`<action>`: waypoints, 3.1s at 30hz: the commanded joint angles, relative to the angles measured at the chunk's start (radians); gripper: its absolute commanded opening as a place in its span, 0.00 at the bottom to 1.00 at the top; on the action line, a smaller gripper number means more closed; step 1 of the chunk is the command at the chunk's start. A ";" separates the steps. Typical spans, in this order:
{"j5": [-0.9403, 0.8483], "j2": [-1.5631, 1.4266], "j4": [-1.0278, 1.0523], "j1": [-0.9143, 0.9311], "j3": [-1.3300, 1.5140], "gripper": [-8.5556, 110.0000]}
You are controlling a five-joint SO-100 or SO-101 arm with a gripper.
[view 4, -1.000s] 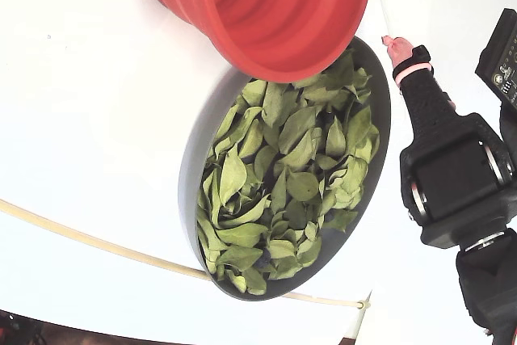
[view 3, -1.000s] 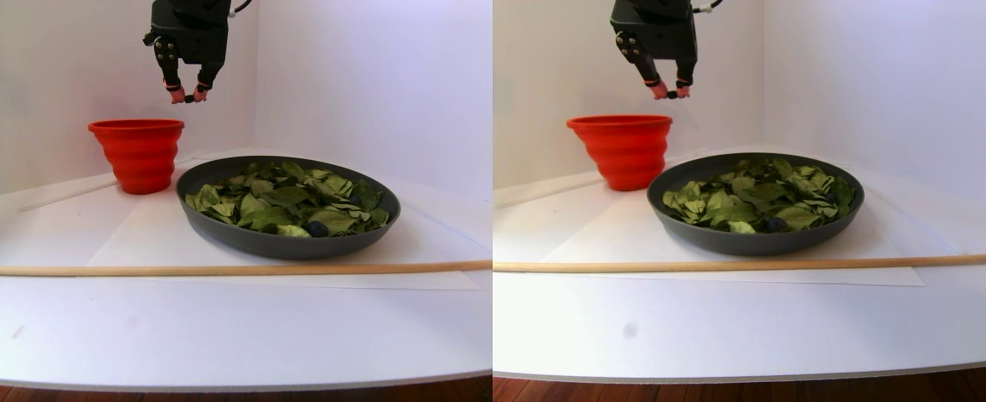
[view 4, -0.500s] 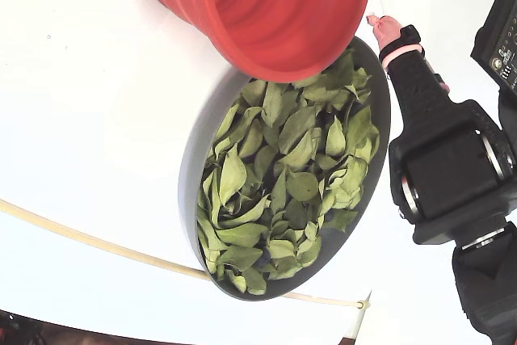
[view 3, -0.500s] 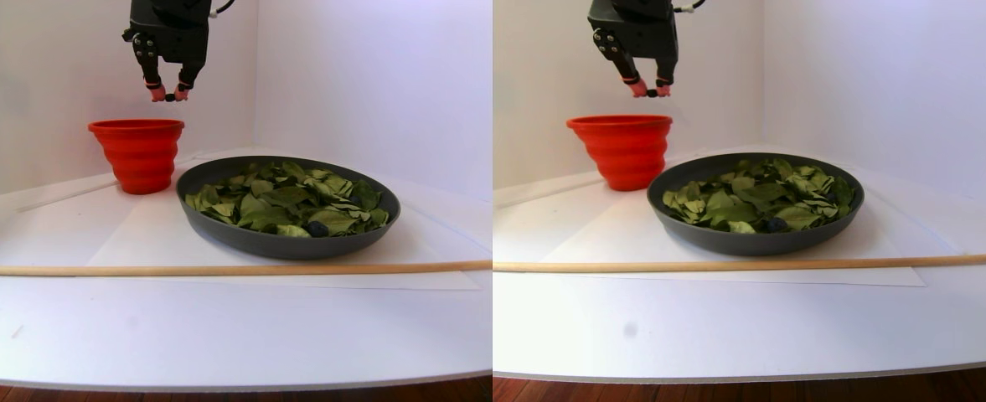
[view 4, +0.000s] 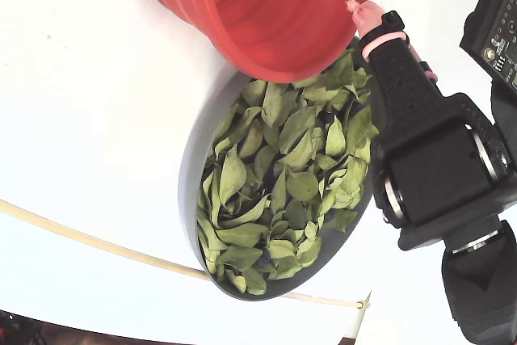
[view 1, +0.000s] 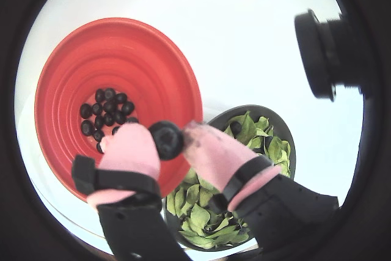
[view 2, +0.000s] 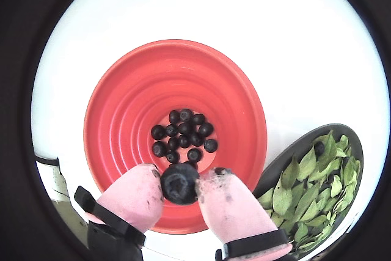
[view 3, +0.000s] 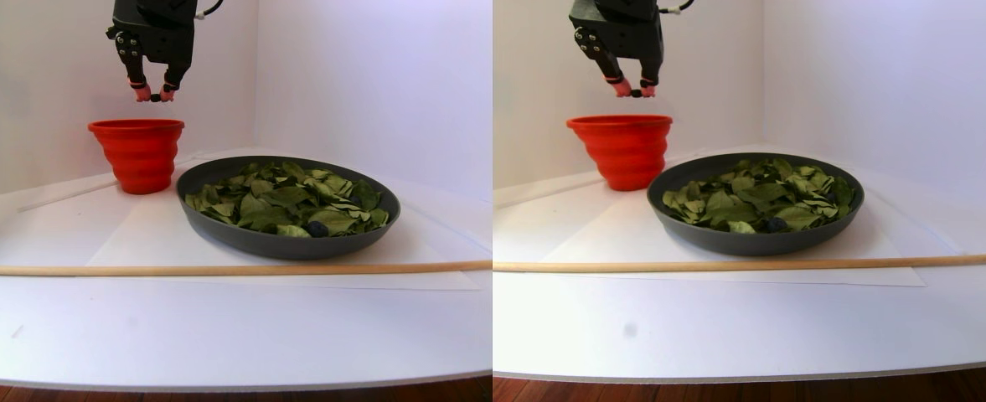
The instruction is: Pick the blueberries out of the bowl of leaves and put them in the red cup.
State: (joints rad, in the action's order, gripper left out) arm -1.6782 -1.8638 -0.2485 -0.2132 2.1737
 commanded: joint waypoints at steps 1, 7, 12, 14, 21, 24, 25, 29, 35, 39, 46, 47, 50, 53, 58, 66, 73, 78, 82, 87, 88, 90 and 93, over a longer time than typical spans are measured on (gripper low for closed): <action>0.005 -0.044 -0.020 -0.023 -0.023 0.15; 0.011 -0.031 -0.034 -0.051 -0.023 0.15; 0.014 -0.009 -0.052 -0.064 -0.028 0.16; 0.012 -0.003 -0.057 -0.067 -0.029 0.16; 0.008 0.011 -0.066 -0.074 -0.029 0.16; 0.009 0.017 -0.077 -0.074 -0.031 0.18; 0.012 0.017 -0.077 -0.072 -0.031 0.19; 0.012 0.009 -0.075 -0.060 -0.023 0.22; 0.011 0.002 -0.071 -0.046 -0.023 0.22; 0.015 -0.023 -0.052 -0.032 -0.020 0.22; 0.006 -0.043 -0.043 0.009 -0.021 0.21; 0.003 -0.048 -0.038 0.017 -0.021 0.21; -0.003 -0.060 -0.029 0.040 -0.018 0.21; -0.006 -0.071 -0.015 0.061 -0.017 0.21; -0.011 -0.087 0.006 0.098 -0.011 0.21; -0.011 -0.126 0.040 0.158 0.012 0.21; -0.031 -0.133 0.055 0.192 0.006 0.20; -0.034 -0.135 0.060 0.219 0.006 0.20; -0.037 -0.133 0.066 0.239 0.003 0.20; -0.028 -0.135 0.077 0.270 0.003 0.20; -0.028 -0.130 0.078 0.276 0.000 0.20; -0.023 -0.126 0.078 0.287 -0.006 0.20; -0.021 -0.118 0.081 0.305 -0.018 0.20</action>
State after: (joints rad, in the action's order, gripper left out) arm -1.7073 -1.8761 -0.1703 0.0736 2.1997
